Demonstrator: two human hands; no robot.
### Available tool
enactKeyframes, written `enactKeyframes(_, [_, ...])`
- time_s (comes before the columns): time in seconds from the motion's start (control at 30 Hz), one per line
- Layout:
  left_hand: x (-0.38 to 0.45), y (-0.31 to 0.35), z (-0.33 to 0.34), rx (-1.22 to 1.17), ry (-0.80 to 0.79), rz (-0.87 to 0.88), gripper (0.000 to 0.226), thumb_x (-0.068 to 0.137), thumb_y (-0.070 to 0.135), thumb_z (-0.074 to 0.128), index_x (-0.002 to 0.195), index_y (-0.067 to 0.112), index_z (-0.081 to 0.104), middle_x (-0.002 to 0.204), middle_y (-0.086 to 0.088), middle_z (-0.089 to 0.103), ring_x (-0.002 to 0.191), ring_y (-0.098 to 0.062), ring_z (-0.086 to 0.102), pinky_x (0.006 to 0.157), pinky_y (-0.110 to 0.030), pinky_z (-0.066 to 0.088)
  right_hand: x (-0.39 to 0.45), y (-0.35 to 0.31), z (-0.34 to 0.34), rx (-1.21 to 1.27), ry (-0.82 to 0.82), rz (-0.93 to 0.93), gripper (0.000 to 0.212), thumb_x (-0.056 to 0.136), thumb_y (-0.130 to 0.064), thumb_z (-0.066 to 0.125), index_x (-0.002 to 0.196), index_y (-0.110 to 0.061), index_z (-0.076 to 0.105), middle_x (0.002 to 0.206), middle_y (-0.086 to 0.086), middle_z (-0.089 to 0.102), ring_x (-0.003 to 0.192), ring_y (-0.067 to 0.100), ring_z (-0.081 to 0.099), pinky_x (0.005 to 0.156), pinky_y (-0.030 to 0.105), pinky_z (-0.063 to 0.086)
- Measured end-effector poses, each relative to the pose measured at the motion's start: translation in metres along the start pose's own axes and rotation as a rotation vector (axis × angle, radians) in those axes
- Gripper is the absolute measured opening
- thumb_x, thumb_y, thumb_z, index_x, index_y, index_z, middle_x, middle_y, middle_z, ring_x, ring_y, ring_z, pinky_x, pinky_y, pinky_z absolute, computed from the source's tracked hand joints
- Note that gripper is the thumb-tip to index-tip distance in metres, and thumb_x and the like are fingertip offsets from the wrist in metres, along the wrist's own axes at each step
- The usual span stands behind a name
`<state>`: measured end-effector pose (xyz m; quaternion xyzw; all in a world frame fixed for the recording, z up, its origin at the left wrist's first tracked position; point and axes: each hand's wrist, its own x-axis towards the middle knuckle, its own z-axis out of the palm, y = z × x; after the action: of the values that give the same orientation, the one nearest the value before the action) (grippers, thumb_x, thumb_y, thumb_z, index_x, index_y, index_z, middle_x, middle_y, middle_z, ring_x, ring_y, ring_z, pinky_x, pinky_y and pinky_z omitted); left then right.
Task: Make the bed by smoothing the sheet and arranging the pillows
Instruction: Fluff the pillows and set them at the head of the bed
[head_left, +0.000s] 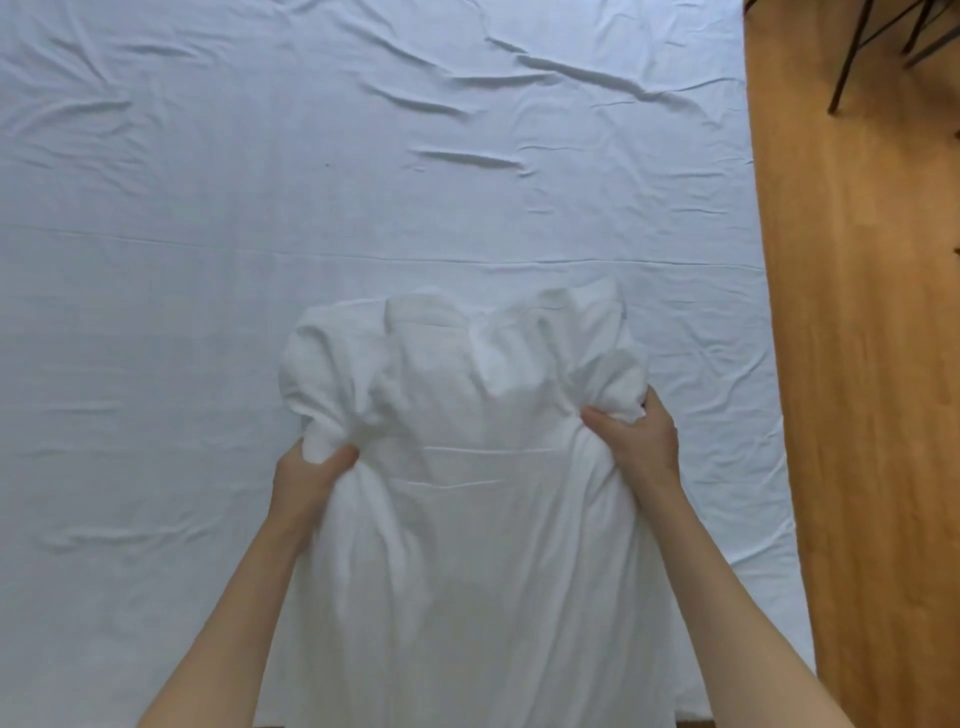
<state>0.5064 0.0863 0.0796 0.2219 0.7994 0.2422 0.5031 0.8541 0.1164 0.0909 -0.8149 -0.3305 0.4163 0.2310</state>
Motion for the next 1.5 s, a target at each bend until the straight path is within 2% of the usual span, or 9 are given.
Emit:
enactKeyframes(0.07, [-0.012,0.014,-0.009,-0.097,0.041,0.054,0.023,0.081,0.006,0.071,0.102,0.009,0.064,0.085,-0.004,0.067,0.078,-0.023,0.063,0.057,-0.020,0.053,-0.005,-0.006,-0.008,0.097,0.063,-0.065,0.062,0.054,-0.047,0.082,0.109,-0.024,0.065,0.094,-0.012,0.070,0.092,0.016,0.068,0.081,0.036,0.054])
enactKeyframes(0.27, [0.001,0.060,-0.020,-0.176,0.136,0.264,0.024,0.080,0.009,0.074,0.101,0.012,0.064,0.087,0.000,0.067,0.071,-0.011,0.061,0.066,-0.027,0.050,0.021,-0.041,-0.037,0.241,0.174,-0.217,0.044,0.070,-0.027,0.084,0.110,-0.022,0.067,0.099,-0.007,0.071,0.091,0.011,0.068,0.079,0.030,0.053])
enactKeyframes(0.4, [0.059,0.042,0.010,0.143,0.128,0.186,0.044,0.088,0.031,0.066,0.123,0.008,0.054,0.117,-0.016,0.062,0.101,-0.030,0.060,0.084,-0.038,0.047,0.063,-0.023,0.004,-0.135,0.116,-0.017,0.074,0.078,-0.053,0.067,0.143,-0.028,0.041,0.122,0.013,0.055,0.112,0.033,0.055,0.095,0.041,0.046])
enactKeyframes(0.5, [0.070,0.023,0.034,0.482,0.182,0.064,0.058,0.095,0.037,0.051,0.142,0.007,0.034,0.136,-0.024,0.048,0.124,-0.041,0.046,0.101,-0.046,0.037,0.062,-0.019,0.029,-0.477,0.168,0.032,0.077,0.091,-0.054,0.051,0.153,-0.025,0.015,0.151,0.024,0.027,0.139,0.039,0.025,0.114,0.046,0.019])
enactKeyframes(0.6, [0.046,0.031,0.062,0.511,0.407,0.509,0.059,0.093,0.028,0.050,0.144,0.003,0.034,0.145,-0.024,0.036,0.133,-0.037,0.034,0.112,-0.046,0.025,0.028,-0.031,0.045,-0.518,0.432,-0.471,0.068,0.091,-0.052,0.048,0.150,-0.023,0.028,0.155,0.021,0.025,0.143,0.037,0.020,0.116,0.046,0.011])
enactKeyframes(0.73, [0.022,0.014,0.097,0.655,0.237,0.842,0.061,0.088,0.046,0.045,0.141,0.016,0.043,0.150,-0.019,0.032,0.138,-0.033,0.028,0.113,-0.050,0.018,0.011,0.008,0.083,-0.662,0.205,-0.614,0.068,0.087,-0.064,0.039,0.146,-0.030,0.034,0.154,0.016,0.030,0.142,0.036,0.025,0.114,0.056,0.018])
enactKeyframes(0.9, [0.080,0.001,0.125,0.853,0.205,0.829,0.066,0.086,0.053,0.043,0.143,0.020,0.042,0.153,-0.017,0.030,0.140,-0.034,0.028,0.112,-0.056,0.019,0.069,0.032,0.113,-0.744,0.149,-0.528,0.067,0.088,-0.064,0.037,0.146,-0.029,0.039,0.154,0.014,0.031,0.142,0.034,0.028,0.114,0.055,0.020])
enactKeyframes(1.2, [0.176,-0.029,0.184,0.845,0.341,0.910,0.065,0.089,0.051,0.037,0.144,0.018,0.039,0.152,-0.018,0.030,0.140,-0.036,0.027,0.114,-0.052,0.014,0.153,0.064,0.167,-0.714,0.333,-0.617,0.063,0.088,-0.060,0.038,0.143,-0.030,0.042,0.153,0.013,0.034,0.141,0.034,0.030,0.115,0.052,0.018])
enactKeyframes(1.5, [0.139,-0.028,0.163,0.853,0.280,0.822,0.069,0.091,0.060,0.025,0.150,0.025,0.025,0.157,-0.009,0.021,0.144,-0.030,0.019,0.117,-0.049,0.009,0.111,0.054,0.146,-0.702,0.220,-0.533,0.074,0.085,-0.069,0.023,0.150,-0.033,0.028,0.159,0.008,0.022,0.147,0.028,0.016,0.118,0.047,0.006])
